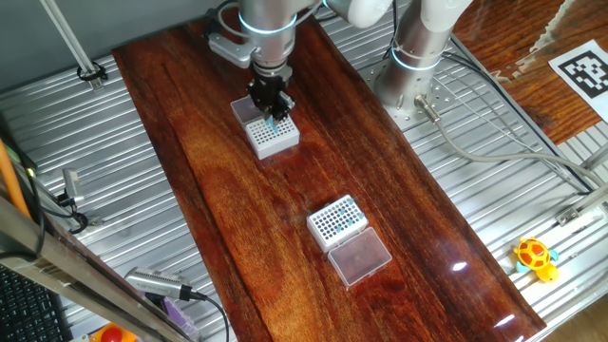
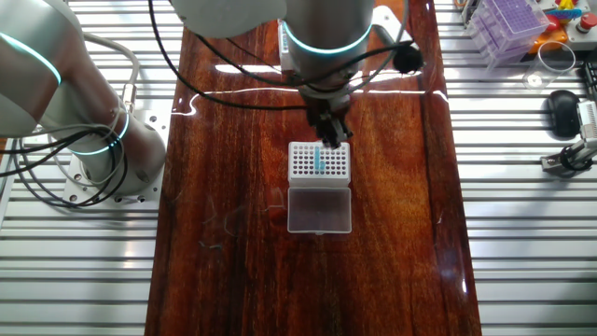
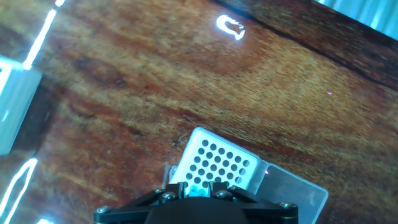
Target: Transfer all medium pipette tips from one holder to another
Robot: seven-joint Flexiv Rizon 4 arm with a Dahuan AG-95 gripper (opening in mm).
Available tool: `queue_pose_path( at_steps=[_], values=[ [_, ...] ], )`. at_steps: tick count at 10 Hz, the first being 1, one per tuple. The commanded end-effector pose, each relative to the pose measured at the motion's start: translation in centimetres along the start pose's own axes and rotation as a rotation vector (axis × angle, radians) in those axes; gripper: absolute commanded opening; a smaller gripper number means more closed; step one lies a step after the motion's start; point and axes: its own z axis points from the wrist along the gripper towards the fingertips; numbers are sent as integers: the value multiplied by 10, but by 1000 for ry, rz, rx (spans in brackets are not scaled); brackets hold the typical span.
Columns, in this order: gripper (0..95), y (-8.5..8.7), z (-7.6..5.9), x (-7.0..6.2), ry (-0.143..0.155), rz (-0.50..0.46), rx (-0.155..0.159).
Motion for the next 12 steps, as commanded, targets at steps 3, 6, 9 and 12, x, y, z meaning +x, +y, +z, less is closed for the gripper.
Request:
queue_pose_path(
  at_steps=[3,6,9,12],
  values=[
    [190,50,2,-24,8,13,-17],
    [190,100,7,-47,14,72,-11],
    [190,100,7,-47,32,26,-22],
    [190,115,7,-46,24,45,-44]
  ],
)
